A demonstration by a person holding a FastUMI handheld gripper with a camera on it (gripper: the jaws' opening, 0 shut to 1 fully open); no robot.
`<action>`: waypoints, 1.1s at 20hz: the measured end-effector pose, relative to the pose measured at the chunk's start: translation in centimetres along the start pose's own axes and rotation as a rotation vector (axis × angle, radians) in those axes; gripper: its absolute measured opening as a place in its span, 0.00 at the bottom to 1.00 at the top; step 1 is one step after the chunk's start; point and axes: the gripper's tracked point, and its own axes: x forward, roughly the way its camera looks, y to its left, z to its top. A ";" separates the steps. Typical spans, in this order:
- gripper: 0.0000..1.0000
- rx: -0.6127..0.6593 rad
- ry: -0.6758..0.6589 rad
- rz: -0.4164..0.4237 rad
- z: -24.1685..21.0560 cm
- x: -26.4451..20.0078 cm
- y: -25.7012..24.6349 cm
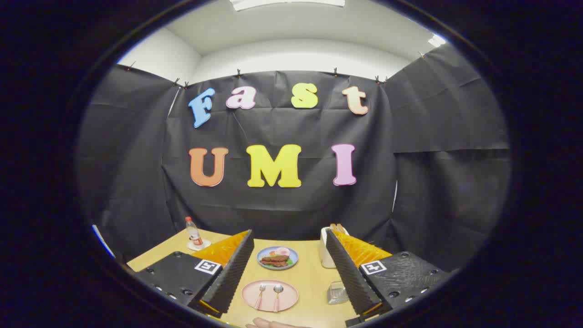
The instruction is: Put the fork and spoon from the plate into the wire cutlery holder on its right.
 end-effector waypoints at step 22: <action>0.96 -0.090 0.255 -0.022 -12.7 6.7 -0.8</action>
